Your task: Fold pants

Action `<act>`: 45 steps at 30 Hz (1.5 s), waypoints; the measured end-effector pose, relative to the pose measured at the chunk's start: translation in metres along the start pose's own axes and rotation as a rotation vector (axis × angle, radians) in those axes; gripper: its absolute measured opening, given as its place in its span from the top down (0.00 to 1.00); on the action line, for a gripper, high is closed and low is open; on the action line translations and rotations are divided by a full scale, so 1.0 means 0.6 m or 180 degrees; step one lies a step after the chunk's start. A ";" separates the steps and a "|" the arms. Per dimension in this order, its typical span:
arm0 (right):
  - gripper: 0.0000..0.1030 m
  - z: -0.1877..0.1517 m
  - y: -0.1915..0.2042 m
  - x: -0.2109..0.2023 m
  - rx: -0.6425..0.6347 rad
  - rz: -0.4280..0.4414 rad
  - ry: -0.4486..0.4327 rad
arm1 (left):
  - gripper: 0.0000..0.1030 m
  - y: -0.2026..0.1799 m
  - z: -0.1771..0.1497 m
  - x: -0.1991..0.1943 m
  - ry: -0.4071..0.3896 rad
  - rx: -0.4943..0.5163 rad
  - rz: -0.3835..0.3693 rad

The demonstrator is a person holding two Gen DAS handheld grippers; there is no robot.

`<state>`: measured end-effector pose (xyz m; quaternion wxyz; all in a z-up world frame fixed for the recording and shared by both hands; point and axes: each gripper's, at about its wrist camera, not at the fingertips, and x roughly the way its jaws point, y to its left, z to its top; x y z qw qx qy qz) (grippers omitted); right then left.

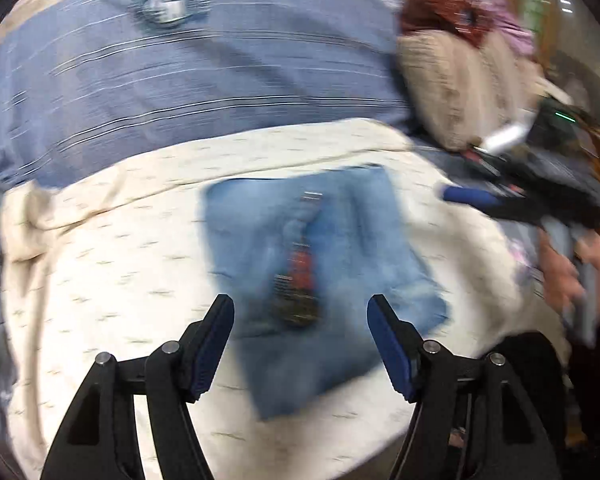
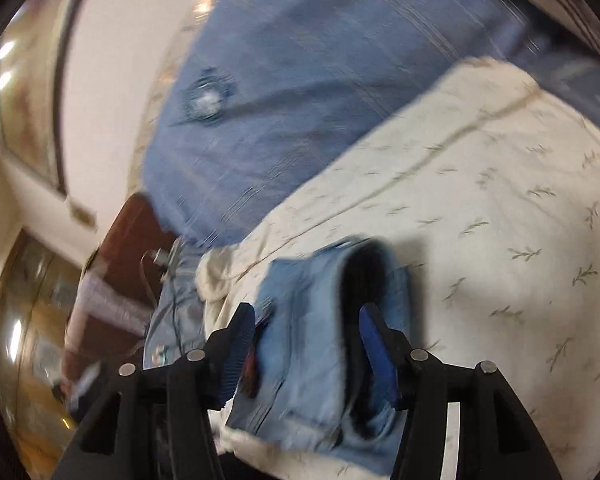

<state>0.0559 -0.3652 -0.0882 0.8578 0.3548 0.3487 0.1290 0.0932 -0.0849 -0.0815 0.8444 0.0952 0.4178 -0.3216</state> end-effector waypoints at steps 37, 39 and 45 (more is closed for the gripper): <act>0.72 0.006 -0.048 0.195 0.0233 -0.0538 0.0369 | 0.23 0.064 0.090 0.226 0.0576 -0.0482 0.0768; 0.73 0.008 -0.055 0.197 0.0196 -0.0470 0.0385 | 0.14 0.067 0.088 0.233 0.0584 -0.0506 0.0863; 0.72 0.004 -0.038 0.194 0.0055 -0.0612 0.0351 | 0.13 0.044 0.090 0.216 0.0484 -0.0339 0.1113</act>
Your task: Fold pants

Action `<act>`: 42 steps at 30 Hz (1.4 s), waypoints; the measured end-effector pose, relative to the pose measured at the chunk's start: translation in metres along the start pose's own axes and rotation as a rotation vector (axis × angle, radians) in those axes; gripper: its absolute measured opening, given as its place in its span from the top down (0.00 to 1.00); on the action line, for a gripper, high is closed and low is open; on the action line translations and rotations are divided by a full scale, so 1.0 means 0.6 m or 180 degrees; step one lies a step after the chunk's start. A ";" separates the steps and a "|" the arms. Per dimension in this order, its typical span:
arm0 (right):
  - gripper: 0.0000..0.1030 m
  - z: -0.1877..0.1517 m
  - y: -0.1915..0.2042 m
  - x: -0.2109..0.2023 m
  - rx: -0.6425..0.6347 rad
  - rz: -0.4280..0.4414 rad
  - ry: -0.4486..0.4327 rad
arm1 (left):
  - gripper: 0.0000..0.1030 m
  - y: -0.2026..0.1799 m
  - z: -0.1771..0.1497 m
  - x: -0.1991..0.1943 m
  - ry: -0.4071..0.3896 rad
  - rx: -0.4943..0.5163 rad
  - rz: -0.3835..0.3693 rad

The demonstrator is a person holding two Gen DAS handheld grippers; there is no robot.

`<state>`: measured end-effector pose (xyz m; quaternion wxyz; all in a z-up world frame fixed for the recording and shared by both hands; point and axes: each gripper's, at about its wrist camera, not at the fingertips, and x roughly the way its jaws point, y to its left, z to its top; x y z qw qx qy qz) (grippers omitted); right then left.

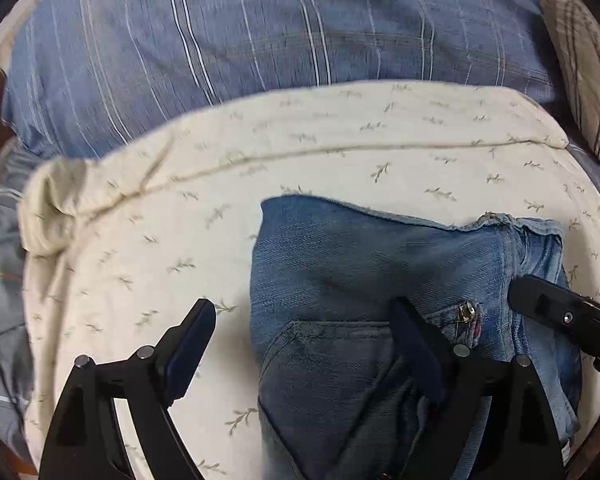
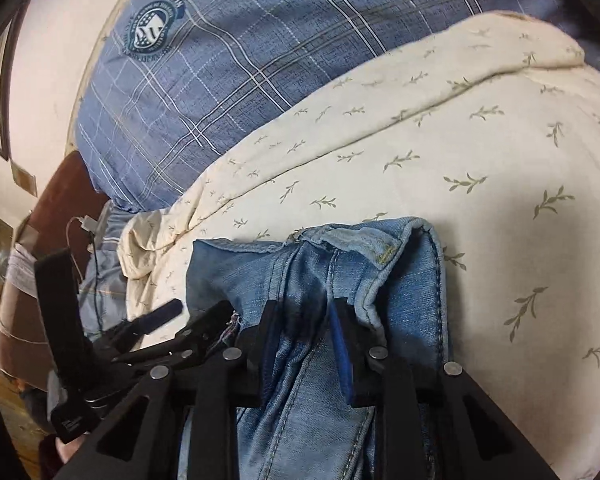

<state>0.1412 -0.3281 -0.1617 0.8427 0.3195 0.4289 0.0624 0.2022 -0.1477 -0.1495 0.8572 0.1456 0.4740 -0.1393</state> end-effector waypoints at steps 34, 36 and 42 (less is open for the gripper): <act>0.50 -0.176 0.145 -0.217 -0.1034 -0.0340 -0.0759 | 0.08 0.076 -0.155 -0.277 -0.1155 -0.0383 0.0260; 0.39 -0.183 0.158 -0.239 -0.1083 -0.0453 -0.0973 | 0.08 0.077 -0.158 -0.302 -0.1249 -0.0414 0.0276; 0.39 -0.195 0.199 -0.274 -0.1312 -0.0684 -0.1186 | 0.08 0.086 -0.167 -0.354 -0.1481 -0.0482 0.0397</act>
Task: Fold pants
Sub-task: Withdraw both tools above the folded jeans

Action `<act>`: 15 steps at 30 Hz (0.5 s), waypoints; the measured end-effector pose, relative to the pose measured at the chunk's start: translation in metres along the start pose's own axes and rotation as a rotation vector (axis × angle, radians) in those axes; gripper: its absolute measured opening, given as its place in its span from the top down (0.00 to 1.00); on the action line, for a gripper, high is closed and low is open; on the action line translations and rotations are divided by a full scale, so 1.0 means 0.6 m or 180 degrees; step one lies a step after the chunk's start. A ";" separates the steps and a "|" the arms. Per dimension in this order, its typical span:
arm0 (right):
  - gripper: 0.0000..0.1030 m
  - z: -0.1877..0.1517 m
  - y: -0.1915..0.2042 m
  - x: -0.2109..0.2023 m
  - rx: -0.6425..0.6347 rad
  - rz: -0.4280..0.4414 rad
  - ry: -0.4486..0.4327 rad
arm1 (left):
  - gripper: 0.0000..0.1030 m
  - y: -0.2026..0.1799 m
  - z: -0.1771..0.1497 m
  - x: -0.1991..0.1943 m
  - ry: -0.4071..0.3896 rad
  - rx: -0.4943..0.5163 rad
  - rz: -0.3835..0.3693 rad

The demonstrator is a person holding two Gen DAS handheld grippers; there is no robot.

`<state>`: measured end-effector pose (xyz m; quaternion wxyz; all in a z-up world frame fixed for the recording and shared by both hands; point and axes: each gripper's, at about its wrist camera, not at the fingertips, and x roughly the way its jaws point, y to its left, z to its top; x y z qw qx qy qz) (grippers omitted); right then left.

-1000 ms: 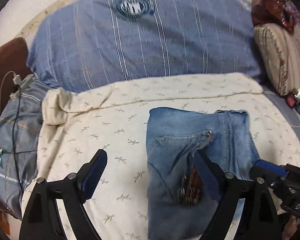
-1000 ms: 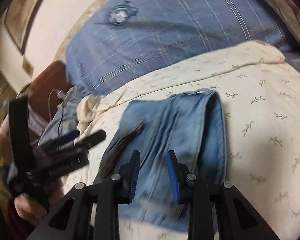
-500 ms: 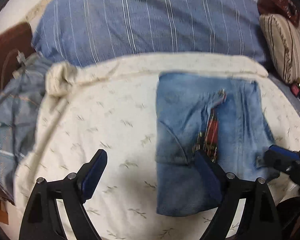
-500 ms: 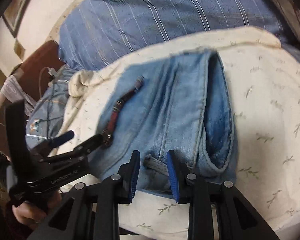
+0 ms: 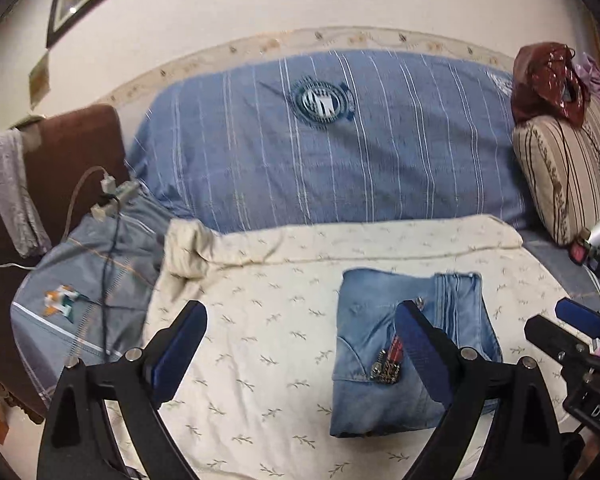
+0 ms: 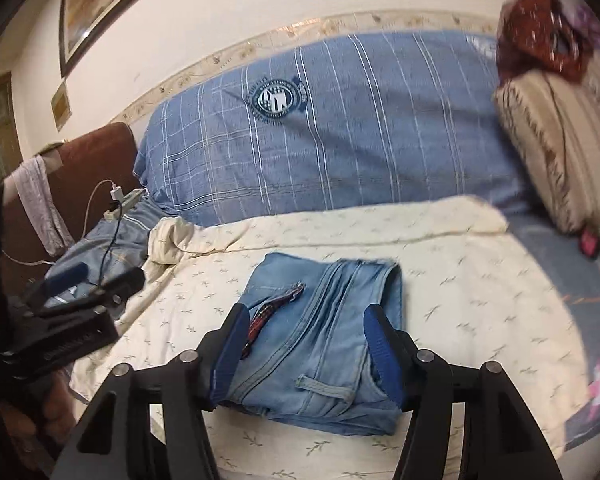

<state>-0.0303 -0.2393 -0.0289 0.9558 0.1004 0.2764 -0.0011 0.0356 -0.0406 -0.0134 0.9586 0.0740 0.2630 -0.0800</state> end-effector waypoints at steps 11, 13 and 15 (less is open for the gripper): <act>0.39 -0.001 0.046 -0.044 -0.0125 -0.0005 -0.0103 | 0.07 0.024 -0.001 -0.029 0.0013 -0.0110 -0.0028; 0.39 -0.003 0.053 -0.050 -0.0165 -0.0025 -0.0103 | 0.07 0.029 -0.001 -0.031 0.0026 -0.0154 -0.0039; 0.39 -0.006 0.058 -0.052 -0.0200 -0.0014 -0.0100 | 0.07 0.032 -0.003 -0.032 0.0033 -0.0168 -0.0058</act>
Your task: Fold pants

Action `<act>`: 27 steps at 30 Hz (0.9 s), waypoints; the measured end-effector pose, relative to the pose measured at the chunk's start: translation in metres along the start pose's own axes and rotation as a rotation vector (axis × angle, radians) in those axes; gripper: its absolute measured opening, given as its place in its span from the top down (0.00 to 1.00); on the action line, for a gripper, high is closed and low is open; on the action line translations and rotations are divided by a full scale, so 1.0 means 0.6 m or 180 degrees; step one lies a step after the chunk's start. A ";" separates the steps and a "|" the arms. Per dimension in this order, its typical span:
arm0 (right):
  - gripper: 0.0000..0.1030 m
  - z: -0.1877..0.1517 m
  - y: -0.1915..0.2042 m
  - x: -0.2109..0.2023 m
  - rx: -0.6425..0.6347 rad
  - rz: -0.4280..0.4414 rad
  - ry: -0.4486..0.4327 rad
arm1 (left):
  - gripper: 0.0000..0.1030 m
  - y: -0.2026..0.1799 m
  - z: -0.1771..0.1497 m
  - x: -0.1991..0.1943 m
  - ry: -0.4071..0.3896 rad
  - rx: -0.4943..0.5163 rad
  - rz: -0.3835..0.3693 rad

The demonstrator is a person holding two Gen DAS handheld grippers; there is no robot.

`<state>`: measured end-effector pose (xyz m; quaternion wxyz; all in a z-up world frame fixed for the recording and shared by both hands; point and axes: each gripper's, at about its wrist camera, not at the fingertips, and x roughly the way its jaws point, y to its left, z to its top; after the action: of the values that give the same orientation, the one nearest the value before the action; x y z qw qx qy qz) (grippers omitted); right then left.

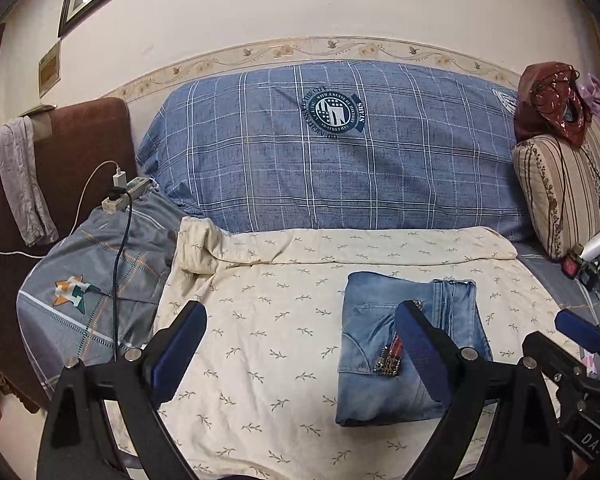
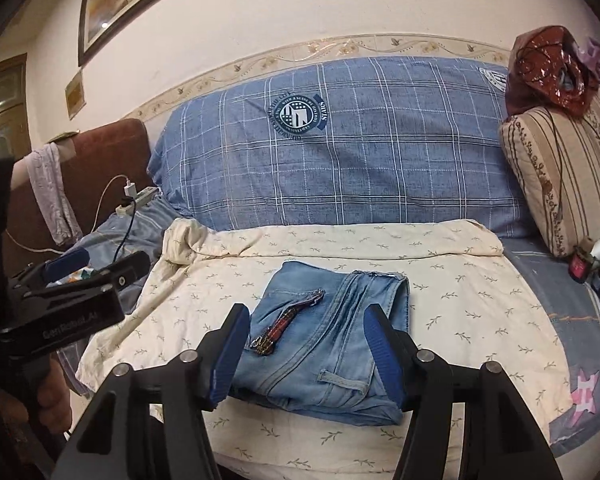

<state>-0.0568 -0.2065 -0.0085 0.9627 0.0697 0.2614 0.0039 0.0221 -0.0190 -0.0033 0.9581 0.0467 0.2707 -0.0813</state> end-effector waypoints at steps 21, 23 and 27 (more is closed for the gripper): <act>0.34 -0.086 -0.302 0.278 0.1748 0.0867 0.1471 | 0.01 0.009 -0.063 0.351 0.1743 -0.0319 -0.1326; 0.34 -0.092 -0.310 0.301 0.1773 0.0895 0.1562 | 0.01 -0.002 -0.063 0.361 0.1769 -0.0337 -0.1512; 0.30 -0.102 -0.318 0.334 0.1819 0.1067 0.1626 | 0.01 -0.031 -0.075 0.384 0.1932 -0.0262 -0.1757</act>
<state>0.0801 -0.3785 -0.1874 0.7949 0.3725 0.4673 0.1050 0.1893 -0.0613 -0.1636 0.7781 -0.0441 0.5463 -0.3069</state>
